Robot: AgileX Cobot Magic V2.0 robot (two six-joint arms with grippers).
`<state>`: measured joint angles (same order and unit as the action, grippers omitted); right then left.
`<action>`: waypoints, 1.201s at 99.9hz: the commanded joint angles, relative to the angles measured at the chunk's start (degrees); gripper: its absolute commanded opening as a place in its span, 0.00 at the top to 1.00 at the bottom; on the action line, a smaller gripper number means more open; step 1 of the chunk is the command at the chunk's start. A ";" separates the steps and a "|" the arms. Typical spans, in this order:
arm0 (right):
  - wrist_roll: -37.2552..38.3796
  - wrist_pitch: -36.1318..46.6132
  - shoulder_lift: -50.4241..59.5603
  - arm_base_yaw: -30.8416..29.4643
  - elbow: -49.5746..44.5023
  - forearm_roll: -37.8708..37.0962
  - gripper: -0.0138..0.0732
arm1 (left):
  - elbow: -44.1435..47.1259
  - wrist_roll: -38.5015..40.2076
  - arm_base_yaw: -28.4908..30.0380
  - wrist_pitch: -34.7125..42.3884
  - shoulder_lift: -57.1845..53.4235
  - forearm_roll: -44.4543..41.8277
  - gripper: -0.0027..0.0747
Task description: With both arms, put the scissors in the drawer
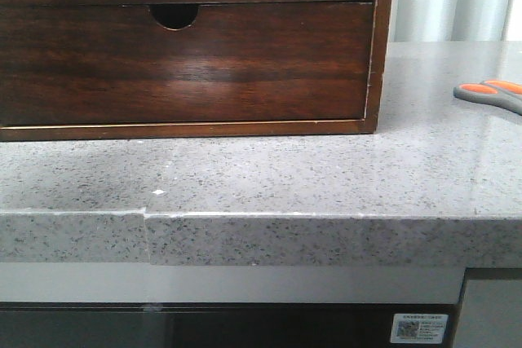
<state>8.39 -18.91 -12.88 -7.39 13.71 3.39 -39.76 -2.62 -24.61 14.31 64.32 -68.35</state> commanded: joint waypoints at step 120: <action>-0.29 3.70 -1.14 0.13 2.07 0.08 0.91 | 14.12 2.62 -3.86 8.99 -21.01 2.38 0.61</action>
<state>8.39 -19.02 -12.88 -7.39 13.71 3.39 -23.90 -1.34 -27.92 20.08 43.11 -69.02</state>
